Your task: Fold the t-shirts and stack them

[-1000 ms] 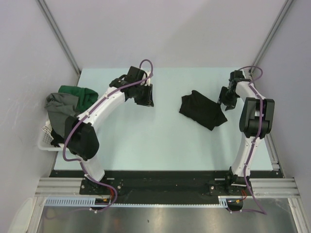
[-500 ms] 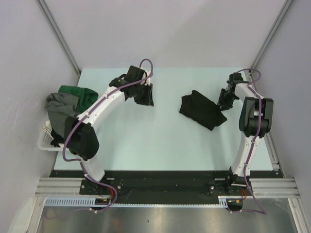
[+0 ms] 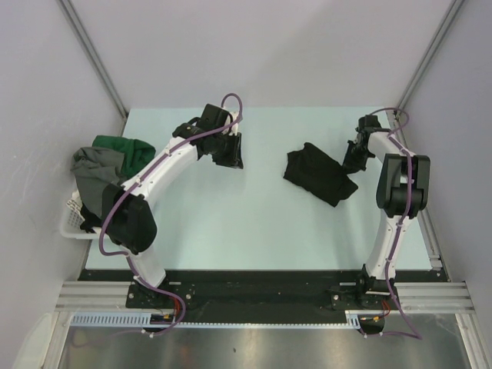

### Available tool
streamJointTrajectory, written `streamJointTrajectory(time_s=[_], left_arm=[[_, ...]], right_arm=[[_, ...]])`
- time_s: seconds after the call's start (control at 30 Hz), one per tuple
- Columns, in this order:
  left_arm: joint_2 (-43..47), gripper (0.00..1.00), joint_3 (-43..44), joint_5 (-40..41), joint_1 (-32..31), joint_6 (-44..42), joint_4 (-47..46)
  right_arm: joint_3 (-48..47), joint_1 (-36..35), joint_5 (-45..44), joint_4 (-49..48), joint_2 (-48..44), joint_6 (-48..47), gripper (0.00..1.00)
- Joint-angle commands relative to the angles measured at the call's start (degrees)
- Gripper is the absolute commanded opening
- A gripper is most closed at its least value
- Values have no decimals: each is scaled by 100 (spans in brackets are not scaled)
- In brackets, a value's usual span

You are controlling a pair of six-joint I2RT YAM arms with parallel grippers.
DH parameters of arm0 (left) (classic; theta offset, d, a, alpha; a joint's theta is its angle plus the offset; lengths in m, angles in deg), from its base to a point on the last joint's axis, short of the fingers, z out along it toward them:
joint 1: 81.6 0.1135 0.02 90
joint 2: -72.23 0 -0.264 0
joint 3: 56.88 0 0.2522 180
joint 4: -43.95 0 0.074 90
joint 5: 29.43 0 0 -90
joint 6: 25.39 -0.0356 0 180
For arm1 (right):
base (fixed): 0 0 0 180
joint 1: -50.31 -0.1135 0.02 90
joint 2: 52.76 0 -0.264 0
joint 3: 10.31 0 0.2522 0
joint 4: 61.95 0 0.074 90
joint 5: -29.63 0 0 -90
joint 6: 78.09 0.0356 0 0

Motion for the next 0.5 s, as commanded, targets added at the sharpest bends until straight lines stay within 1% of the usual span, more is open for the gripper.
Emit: streamJointTrajectory(time_s=[0.0,0.17,0.33,0.47], left_arm=[[244,31,-2,-190,-27,-170,-164],[341,31,-152,-260,-27,-267,-225],[447,31,-275,-348,-27,-346,-296],[534,31,-407,-462,-27,-346,-410]], right_arm=[[174,-14,-617,566,-340,-52,0],[324,152,-960,944,-657,27,0],[780,232,-1294,1419,-1096,80,0],[1141,232,-1575,1762,-1640,63,0]])
